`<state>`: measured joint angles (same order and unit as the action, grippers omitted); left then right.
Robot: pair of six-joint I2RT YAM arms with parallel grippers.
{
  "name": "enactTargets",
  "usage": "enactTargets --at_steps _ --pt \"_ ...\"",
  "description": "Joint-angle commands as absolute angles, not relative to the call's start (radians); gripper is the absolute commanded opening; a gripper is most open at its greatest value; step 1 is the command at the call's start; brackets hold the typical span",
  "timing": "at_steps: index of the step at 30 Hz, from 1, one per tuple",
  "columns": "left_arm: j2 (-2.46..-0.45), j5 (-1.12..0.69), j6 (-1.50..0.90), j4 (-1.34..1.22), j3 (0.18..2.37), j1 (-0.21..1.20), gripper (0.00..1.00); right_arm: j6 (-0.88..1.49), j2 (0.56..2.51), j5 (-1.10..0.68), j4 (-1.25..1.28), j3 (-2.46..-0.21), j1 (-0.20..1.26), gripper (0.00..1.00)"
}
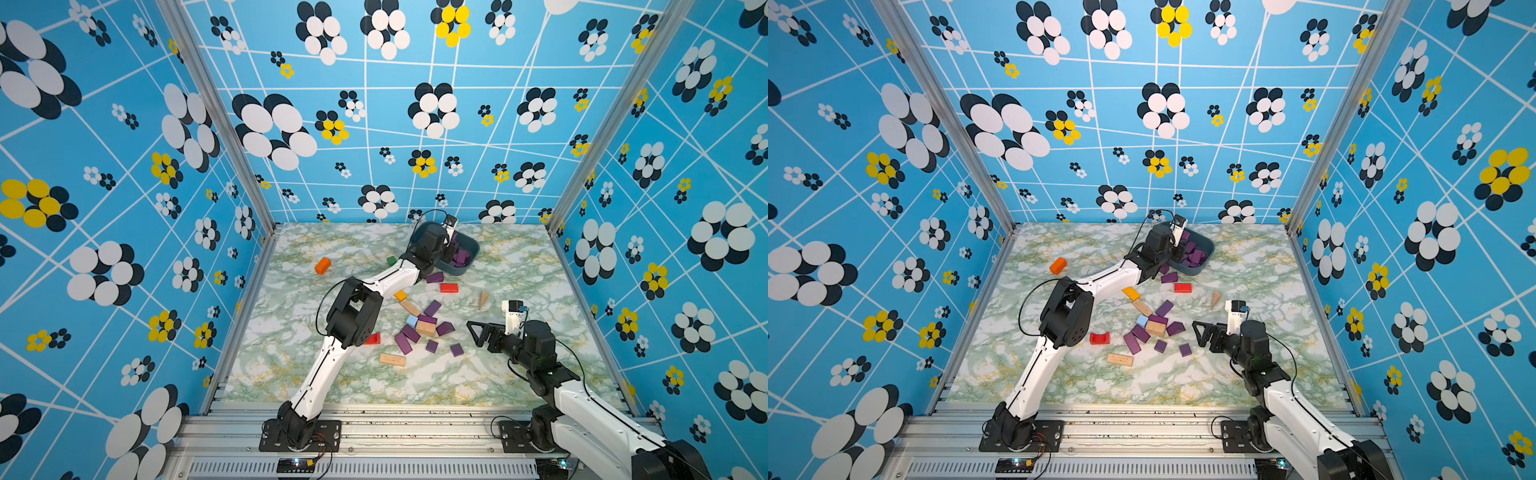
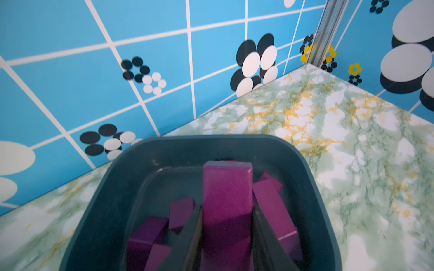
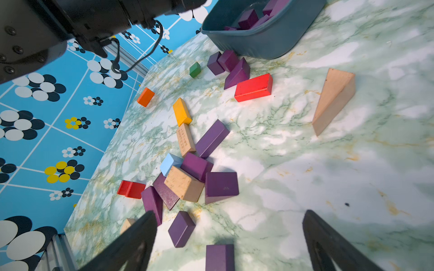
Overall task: Pick purple bricks into the storage bin
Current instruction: Place the building block in the storage box.
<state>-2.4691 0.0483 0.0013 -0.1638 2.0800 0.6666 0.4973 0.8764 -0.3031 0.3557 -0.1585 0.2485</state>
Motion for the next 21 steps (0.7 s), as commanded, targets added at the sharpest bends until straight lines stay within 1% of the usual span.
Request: enactTargets --at_steps 1,5,6,7,10,14,18,21 --pt "-2.527 -0.013 -0.03 -0.218 2.178 0.636 0.51 0.481 0.882 -0.289 0.386 -0.155 0.256 0.99" --pt "-2.535 -0.035 -0.056 -0.239 2.193 0.629 0.87 0.481 0.885 -0.291 0.384 -0.156 0.256 0.99" --pt "-2.532 -0.038 -0.049 -0.239 2.188 0.629 0.92 0.48 0.884 -0.292 0.384 -0.158 0.256 0.99" --pt "-2.526 -0.038 -0.042 -0.239 2.185 0.629 0.95 0.482 0.885 -0.291 0.382 -0.158 0.256 0.99" --pt "-2.497 -0.034 -0.022 -0.245 2.149 0.634 0.99 0.483 0.888 -0.287 0.374 -0.162 0.256 0.99" --pt "-2.405 0.008 0.011 -0.291 2.029 0.646 1.0 0.497 0.907 -0.26 0.358 -0.171 0.257 0.99" --pt "-2.241 0.069 0.07 -0.35 1.827 0.673 0.99 0.512 0.934 -0.291 0.369 -0.181 0.256 0.99" --pt "-2.101 0.136 0.09 -0.419 1.634 0.697 0.99 0.513 0.936 -0.313 0.376 -0.182 0.256 0.99"
